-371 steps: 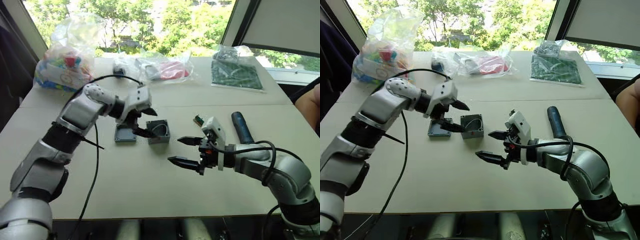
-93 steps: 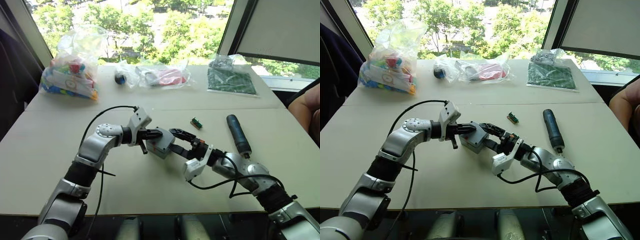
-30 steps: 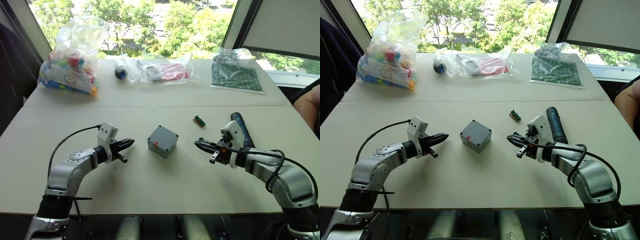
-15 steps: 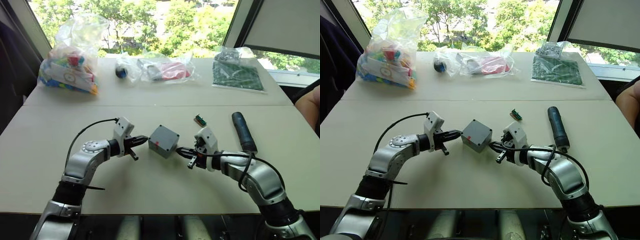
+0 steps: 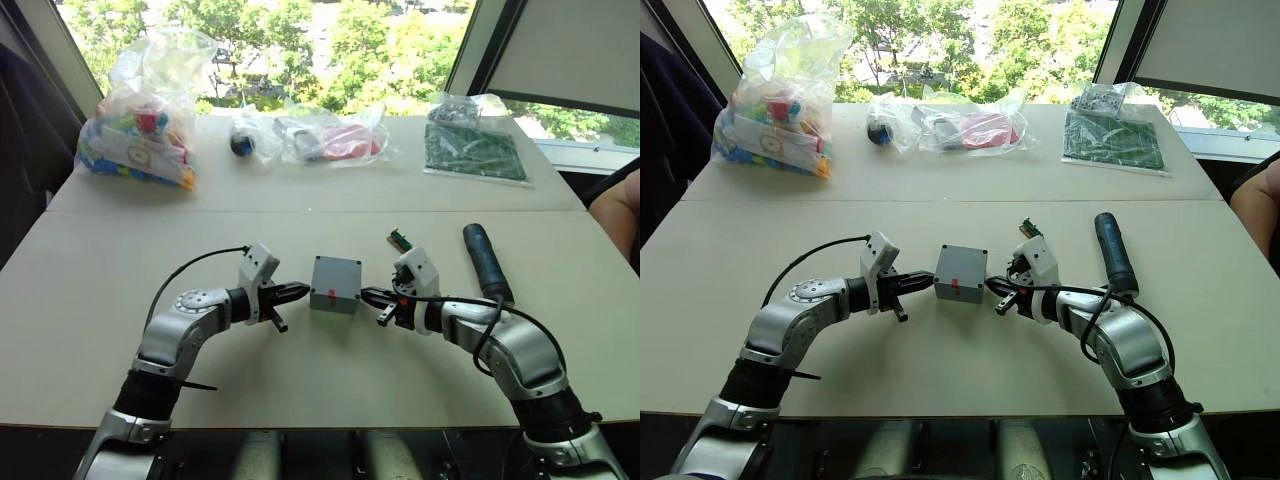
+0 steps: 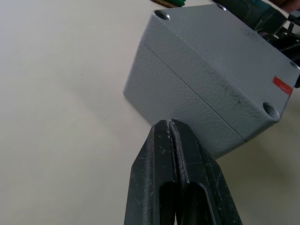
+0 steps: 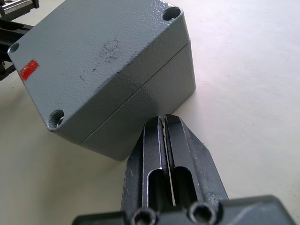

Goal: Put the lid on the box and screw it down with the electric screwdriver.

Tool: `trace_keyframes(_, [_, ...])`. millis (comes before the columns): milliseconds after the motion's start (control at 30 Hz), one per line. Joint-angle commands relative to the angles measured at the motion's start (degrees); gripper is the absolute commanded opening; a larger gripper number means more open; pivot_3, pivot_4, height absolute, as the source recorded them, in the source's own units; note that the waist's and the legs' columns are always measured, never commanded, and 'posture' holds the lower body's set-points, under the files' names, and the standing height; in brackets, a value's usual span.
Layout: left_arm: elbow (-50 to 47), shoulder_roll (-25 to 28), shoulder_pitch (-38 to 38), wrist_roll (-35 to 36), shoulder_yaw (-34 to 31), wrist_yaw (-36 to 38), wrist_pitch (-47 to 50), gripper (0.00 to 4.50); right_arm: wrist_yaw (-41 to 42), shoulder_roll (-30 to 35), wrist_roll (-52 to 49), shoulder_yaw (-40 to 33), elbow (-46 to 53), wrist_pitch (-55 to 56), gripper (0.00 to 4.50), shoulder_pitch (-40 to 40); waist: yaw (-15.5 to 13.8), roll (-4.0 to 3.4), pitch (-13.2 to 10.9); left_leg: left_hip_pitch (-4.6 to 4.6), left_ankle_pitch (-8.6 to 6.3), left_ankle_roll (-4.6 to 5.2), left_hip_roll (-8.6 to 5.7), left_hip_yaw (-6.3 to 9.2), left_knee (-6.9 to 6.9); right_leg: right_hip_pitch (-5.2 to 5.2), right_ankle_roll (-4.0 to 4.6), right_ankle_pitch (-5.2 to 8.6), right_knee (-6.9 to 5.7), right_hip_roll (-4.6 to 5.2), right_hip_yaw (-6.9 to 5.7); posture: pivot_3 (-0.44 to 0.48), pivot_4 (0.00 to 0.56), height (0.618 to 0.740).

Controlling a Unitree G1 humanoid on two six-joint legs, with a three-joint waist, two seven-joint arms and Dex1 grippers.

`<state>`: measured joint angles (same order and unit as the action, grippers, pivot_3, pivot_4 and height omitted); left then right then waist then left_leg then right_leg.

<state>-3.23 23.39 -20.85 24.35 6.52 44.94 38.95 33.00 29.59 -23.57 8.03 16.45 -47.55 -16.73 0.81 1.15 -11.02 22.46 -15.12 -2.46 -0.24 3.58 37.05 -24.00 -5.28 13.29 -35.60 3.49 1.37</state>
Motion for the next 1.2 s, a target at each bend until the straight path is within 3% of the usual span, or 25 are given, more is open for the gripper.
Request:
trace_keyframes(33, [-2.7,-0.8,0.1,1.0,0.7,0.7,-0.2,0.0,0.8,-0.5,-0.2,-0.4,1.2,1.0,0.04,-0.7,0.0,0.0,0.0,0.0,0.0,0.0,0.0,0.0,0.0,0.0,-0.01,0.0,0.0,0.0,0.0,0.0,0.15,0.74])
trace_keyframes(567, [-3.0,2.3,-0.3,1.7,-1.5,2.9,0.3,0.0,0.2,-0.3,1.2,-2.8,0.6,1.8,0.04,-0.6,0.1,0.0,0.0,-0.04,0.0,0.0,0.0,0.0,0.03,0.0,-0.02,-0.01,-0.13,-0.01,0.0,0.0,0.15,0.74])
trace_keyframes(733, [-4.0,10.0,-1.3,4.1,-8.6,5.4,2.0,0.0,4.8,3.9,-6.2,-13.5,4.5,-0.3,0.04,2.1,0.0,0.01,0.0,-0.02,0.0,0.0,0.0,0.01,0.05,-0.07,0.0,0.01,-0.25,-0.01,0.01,0.0,0.15,0.74])
trace_keyframes(867, [-5.8,14.7,-4.9,11.6,-15.7,7.0,7.8,0.0,8.0,7.1,-9.2,-19.8,5.4,1.5,0.04,6.2,-0.1,0.02,0.0,-0.03,0.0,0.0,0.03,0.05,0.04,-0.1,-0.04,0.05,-0.34,-0.06,0.0,0.0,0.15,0.74])
trace_keyframes(967, [-11.6,17.3,-8.1,17.4,-15.6,9.4,13.4,0.0,7.3,7.2,-7.6,-22.7,2.2,5.0,0.04,8.4,0.0,0.03,0.0,-0.05,0.0,0.0,0.02,0.03,0.09,-0.04,0.05,0.12,-0.33,-0.06,0.01,0.0,0.15,0.74])
trace_keyframes(1067, [-15.5,18.7,-9.3,18.6,-12.6,11.2,14.5,0.0,7.4,7.6,-4.8,-21.6,0.2,9.2,0.67,9.8,0.1,0.02,0.0,-0.06,0.0,0.0,0.0,-0.07,0.14,-0.03,0.05,0.11,-0.33,-0.01,0.1,0.0,0.15,0.74])
trace_keyframes(1200, [-18.2,19.9,-11.0,16.0,-7.4,11.8,13.1,0.0,7.0,6.7,-2.7,-20.1,-2.3,12.9,2.25,9.9,0.4,0.02,0.0,-0.12,0.0,0.0,0.03,-0.08,0.12,-0.05,0.05,0.11,-0.4,-0.08,0.11,0.0,0.15,0.74])
